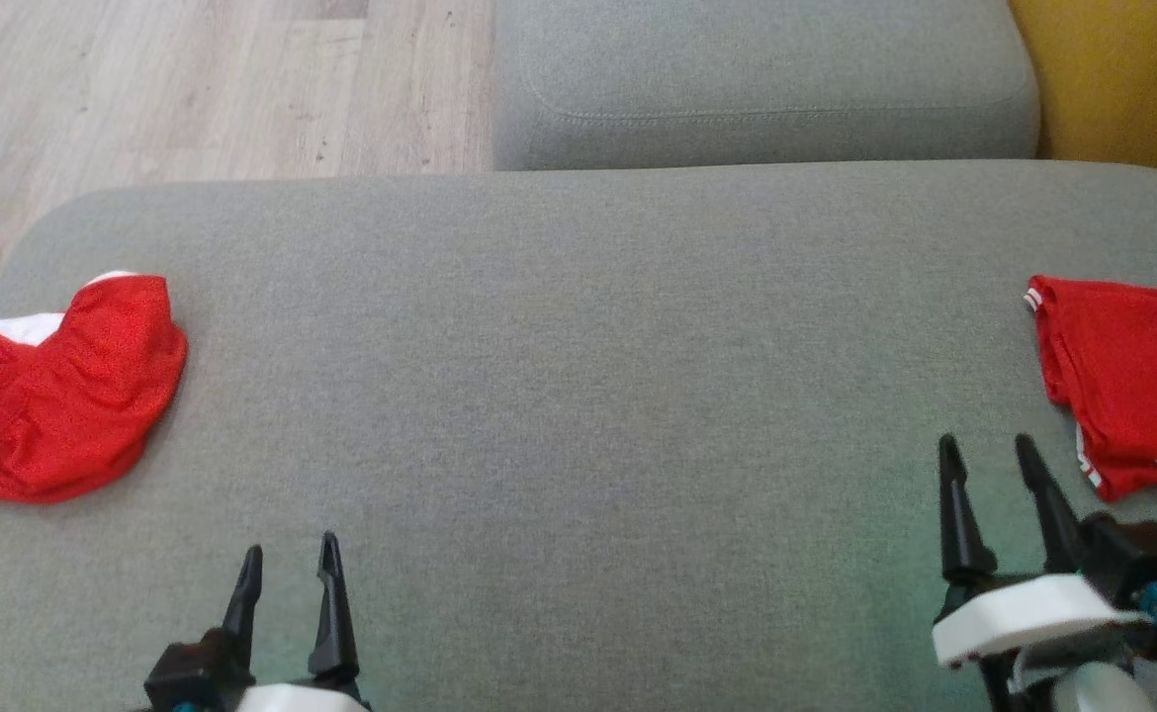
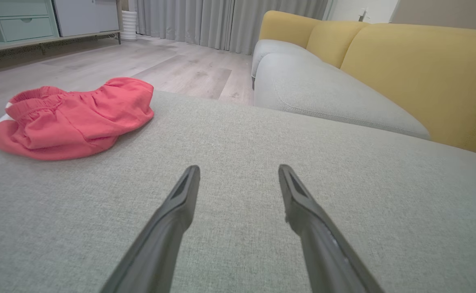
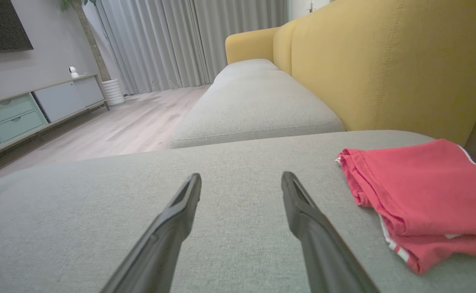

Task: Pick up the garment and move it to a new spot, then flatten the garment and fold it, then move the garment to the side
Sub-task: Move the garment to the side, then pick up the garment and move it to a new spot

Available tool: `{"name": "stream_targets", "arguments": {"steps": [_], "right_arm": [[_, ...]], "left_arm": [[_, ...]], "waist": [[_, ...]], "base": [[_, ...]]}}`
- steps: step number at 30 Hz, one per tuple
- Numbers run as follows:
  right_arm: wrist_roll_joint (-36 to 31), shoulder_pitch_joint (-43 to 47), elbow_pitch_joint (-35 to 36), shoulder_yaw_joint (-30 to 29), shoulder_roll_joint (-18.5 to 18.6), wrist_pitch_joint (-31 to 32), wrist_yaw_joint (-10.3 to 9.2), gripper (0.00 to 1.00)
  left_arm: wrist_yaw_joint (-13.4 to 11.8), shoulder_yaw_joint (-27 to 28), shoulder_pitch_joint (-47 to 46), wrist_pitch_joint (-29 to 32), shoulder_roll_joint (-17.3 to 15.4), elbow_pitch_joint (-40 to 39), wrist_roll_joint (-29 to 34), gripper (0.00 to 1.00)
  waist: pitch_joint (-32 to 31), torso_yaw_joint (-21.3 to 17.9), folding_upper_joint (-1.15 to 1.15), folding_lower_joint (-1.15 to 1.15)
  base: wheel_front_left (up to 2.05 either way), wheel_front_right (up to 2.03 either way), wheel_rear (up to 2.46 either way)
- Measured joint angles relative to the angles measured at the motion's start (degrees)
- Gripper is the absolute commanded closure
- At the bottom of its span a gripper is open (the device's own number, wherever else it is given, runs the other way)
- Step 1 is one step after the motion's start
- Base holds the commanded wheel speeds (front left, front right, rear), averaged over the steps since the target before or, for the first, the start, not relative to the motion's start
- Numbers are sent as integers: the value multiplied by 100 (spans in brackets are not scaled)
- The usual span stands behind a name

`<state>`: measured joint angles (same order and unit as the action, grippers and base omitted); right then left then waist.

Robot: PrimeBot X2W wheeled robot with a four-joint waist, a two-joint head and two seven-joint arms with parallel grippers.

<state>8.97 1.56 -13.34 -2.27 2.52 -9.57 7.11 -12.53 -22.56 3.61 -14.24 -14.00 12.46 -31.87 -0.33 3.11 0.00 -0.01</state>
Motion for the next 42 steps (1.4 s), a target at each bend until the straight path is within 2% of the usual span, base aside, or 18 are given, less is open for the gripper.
{"name": "stream_targets", "arguments": {"steps": [9,18,24,29,36,42], "right_arm": [[264,293,285,456,-1,143,0,0],[263,295,397,493,0,211,0,0],[237,414,480,378,0,254,0,0],[203,492,558,332,0,303,0,0],[204,490,673,388,0,315,0,0],[197,430,715,695,-2,449,0,0]], "left_arm": [[19,-78,46,-2,9,-3,0,0],[26,-144,17,1,8,-2,1,0],[29,-179,-39,4,16,-5,8,0],[35,-175,-132,4,13,-22,12,0],[-42,-102,-124,4,-88,-187,16,0],[-167,241,-18,2,-176,-449,0,0]], "waist": [[21,-88,0,1],[72,-67,0,1],[74,172,0,1],[58,712,0,1],[37,1740,0,1],[62,2540,0,1]], "base": [[0,0,0],[0,0,0],[0,0,0],[0,0,0],[0,0,0],[0,0,0]]}}
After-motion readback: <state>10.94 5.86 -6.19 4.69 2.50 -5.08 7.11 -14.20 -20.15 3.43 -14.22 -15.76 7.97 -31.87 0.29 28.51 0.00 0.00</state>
